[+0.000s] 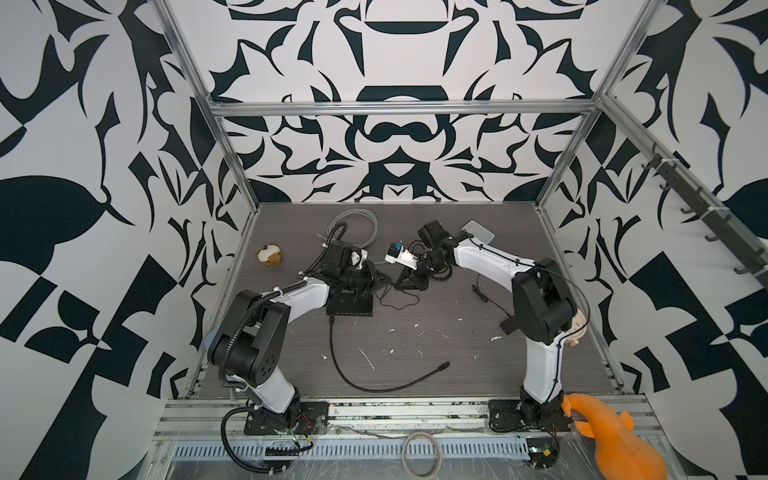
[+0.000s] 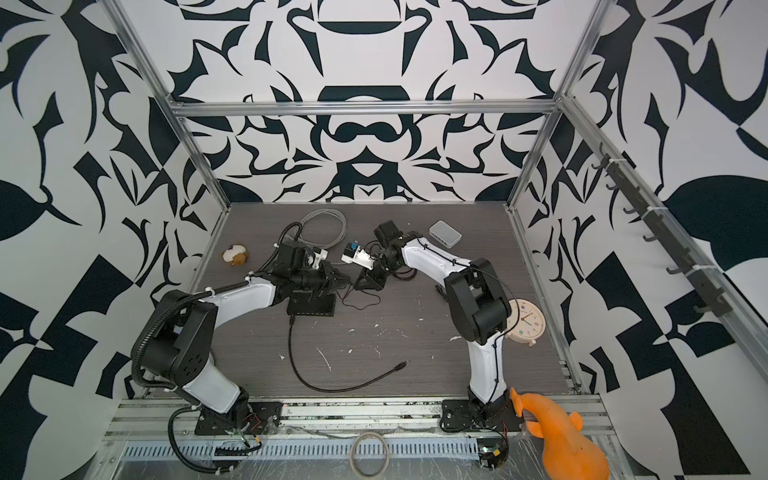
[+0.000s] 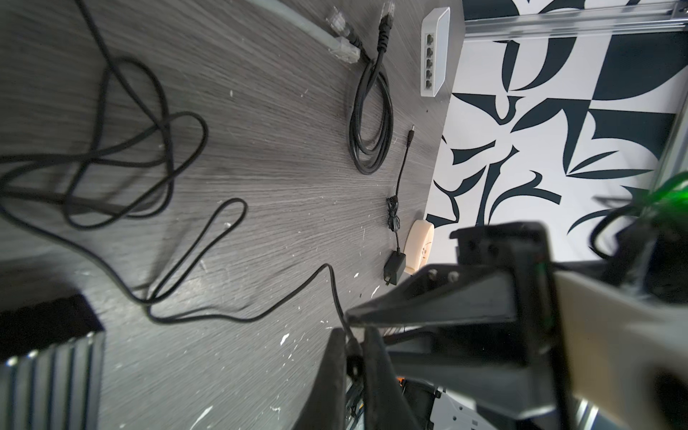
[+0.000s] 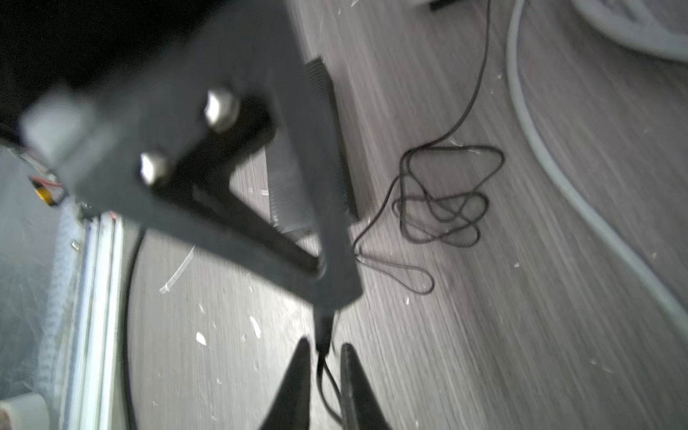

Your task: Insert the plug into the switch port

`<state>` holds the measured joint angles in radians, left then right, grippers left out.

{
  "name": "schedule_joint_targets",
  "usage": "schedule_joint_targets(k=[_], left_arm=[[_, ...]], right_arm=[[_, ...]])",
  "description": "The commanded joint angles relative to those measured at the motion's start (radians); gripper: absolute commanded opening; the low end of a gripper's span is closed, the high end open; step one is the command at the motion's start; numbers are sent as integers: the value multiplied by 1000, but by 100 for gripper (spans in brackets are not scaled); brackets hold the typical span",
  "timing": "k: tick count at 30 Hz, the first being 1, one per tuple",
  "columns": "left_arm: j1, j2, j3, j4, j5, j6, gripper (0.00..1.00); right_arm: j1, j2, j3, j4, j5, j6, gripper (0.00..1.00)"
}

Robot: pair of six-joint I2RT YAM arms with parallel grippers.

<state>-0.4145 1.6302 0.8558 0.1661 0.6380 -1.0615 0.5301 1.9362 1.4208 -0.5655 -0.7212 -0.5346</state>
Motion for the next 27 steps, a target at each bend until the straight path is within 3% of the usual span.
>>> schedule_joint_targets(k=[1,7,13,21,27], left_arm=[[8,-8,-16,35,28,-26,5],[8,0,-43,68,52,-67,5],[8,-6,-55,68,57,-86,5],[13,-2,-55,82,61,-106,6],[21,-10,-55,96,78,-112,6]], right_arm=[[-14,-104,-125,200,25,32,32],[0,-186,-390,694,133,145,39],[29,-199,-520,1074,183,194,40],[33,-176,-602,1357,29,227,33],[38,-159,-613,1378,-3,229,28]])
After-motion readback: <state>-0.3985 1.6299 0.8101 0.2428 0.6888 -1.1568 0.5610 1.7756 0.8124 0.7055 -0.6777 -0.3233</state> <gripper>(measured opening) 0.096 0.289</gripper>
